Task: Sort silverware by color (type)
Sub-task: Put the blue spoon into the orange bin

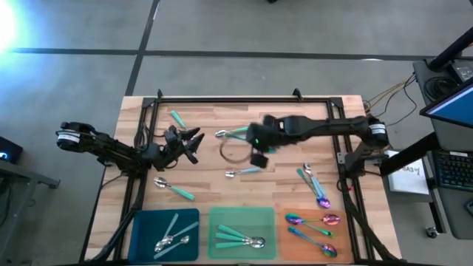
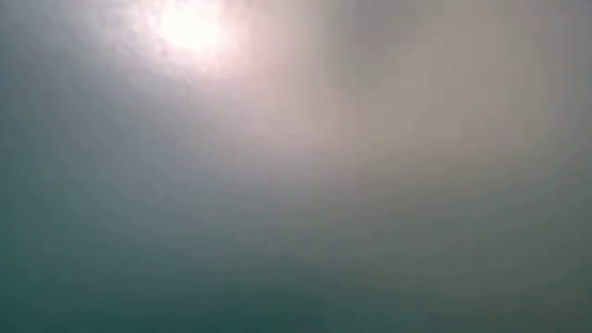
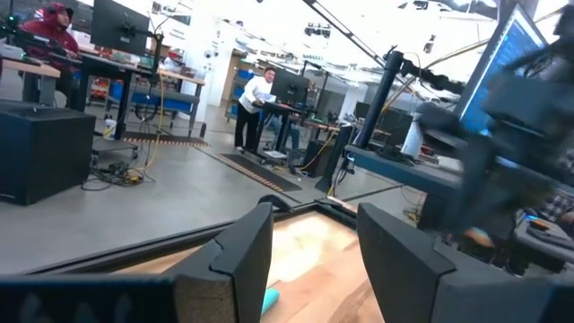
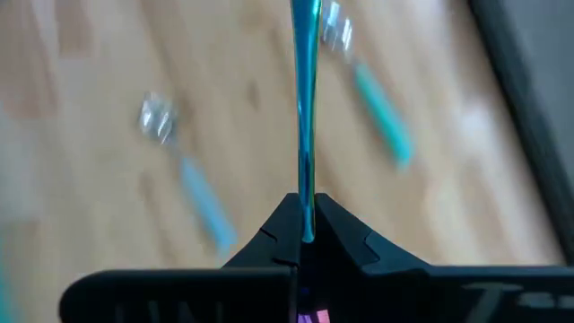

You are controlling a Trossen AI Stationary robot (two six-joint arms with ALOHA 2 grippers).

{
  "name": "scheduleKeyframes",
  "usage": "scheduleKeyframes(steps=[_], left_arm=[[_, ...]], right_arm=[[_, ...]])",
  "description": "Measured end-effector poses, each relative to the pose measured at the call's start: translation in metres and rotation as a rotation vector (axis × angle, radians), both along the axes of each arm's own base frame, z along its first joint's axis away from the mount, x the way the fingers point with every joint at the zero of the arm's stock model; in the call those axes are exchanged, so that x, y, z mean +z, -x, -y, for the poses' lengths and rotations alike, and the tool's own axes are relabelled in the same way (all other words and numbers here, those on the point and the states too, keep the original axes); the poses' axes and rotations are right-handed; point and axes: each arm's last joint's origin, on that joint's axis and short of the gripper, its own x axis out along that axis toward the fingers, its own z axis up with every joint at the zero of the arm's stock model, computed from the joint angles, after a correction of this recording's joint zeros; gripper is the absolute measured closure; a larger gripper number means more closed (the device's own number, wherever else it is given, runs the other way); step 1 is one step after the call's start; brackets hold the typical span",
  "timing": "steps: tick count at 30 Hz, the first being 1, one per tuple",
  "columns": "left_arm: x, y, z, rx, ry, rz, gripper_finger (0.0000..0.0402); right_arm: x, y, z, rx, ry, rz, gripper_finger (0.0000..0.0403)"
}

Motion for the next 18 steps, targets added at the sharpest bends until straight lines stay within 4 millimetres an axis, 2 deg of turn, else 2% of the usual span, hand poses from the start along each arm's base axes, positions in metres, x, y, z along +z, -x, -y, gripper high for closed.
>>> scheduleKeyframes(steps=[4,10,14,18], left_arm=[[0.0,0.0,0.0,0.0,0.0,-0.002,0.0253],[-0.001,0.0,0.0,-0.001,0.004,-0.007,0.0253],[-0.001,0.0,0.0,-0.004,0.016,-0.003,0.0253],[-0.002,0.0,0.0,-0.01,0.049,0.021,0.0253]], right_arm=[[0.003,0.022,-0.04,-0.06,-0.066,-0.102,0.0394],[0.004,0.048,-0.113,-0.03,-0.11,-0.149,0.0394],[0.0,0.066,-0.16,0.029,-0.148,-0.169,0.0394],[-0.01,0.091,-0.199,-0.029,-0.186,-0.191,0.0394]])
